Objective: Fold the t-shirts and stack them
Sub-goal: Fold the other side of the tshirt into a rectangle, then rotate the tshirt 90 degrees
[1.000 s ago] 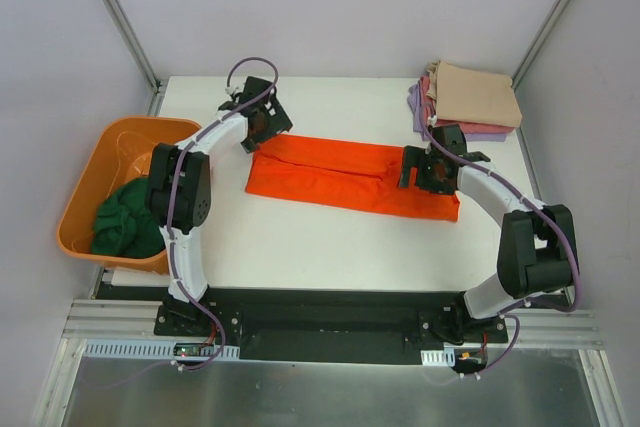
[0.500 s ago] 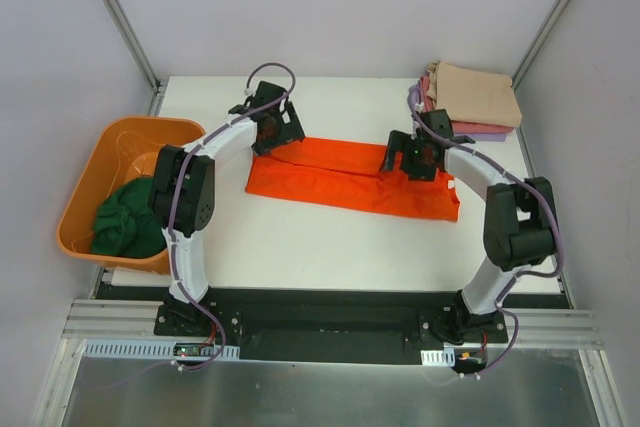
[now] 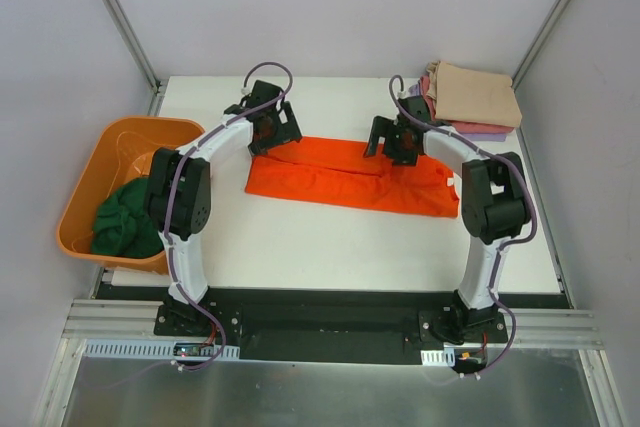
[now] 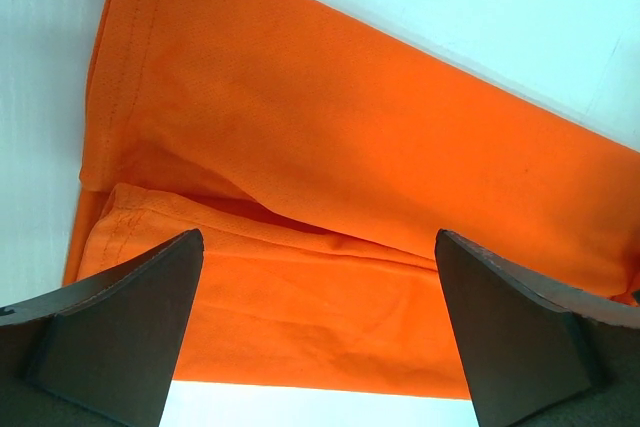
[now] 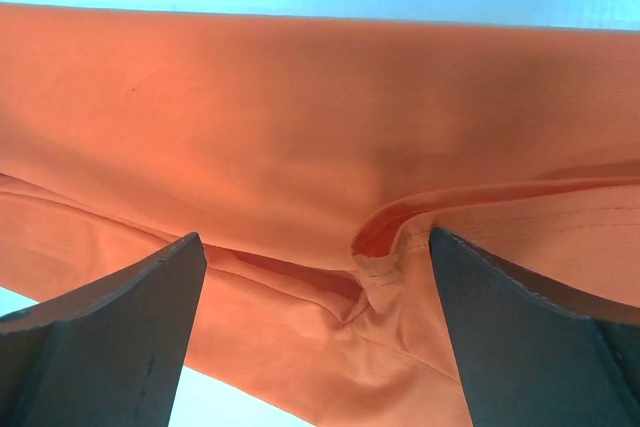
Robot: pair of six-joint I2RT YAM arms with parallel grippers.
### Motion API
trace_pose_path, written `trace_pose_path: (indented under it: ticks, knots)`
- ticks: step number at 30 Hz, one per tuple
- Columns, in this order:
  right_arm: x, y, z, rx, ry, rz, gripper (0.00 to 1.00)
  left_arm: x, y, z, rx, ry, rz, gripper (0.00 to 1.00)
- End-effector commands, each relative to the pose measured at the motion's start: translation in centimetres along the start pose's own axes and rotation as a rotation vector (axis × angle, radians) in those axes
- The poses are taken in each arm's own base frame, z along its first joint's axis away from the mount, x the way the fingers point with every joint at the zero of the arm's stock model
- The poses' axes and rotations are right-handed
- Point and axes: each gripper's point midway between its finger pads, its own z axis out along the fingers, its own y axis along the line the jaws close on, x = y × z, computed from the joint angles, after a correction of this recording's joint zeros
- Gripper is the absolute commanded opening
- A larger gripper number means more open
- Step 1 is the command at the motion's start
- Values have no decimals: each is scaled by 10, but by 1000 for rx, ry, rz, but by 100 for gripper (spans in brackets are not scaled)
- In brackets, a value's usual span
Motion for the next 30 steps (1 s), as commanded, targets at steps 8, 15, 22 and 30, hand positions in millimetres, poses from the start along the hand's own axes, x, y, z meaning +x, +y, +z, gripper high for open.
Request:
trace_pose_path:
  ticks: [8, 15, 22, 30]
  knots:
    - [14, -40, -64, 136, -71, 72, 96, -18, -52, 11, 204, 53, 93, 99]
    - [44, -56, -41, 129, 39, 130, 96, 14, -32, 40, 152, 147, 68, 99]
    - [43, -47, -22, 78, 107, 71, 96, 78, 12, 16, 84, 278, 22, 99]
    - [36, -4, 10, -123, 267, -147, 96, 222, 41, -58, 101, 559, 30, 99]
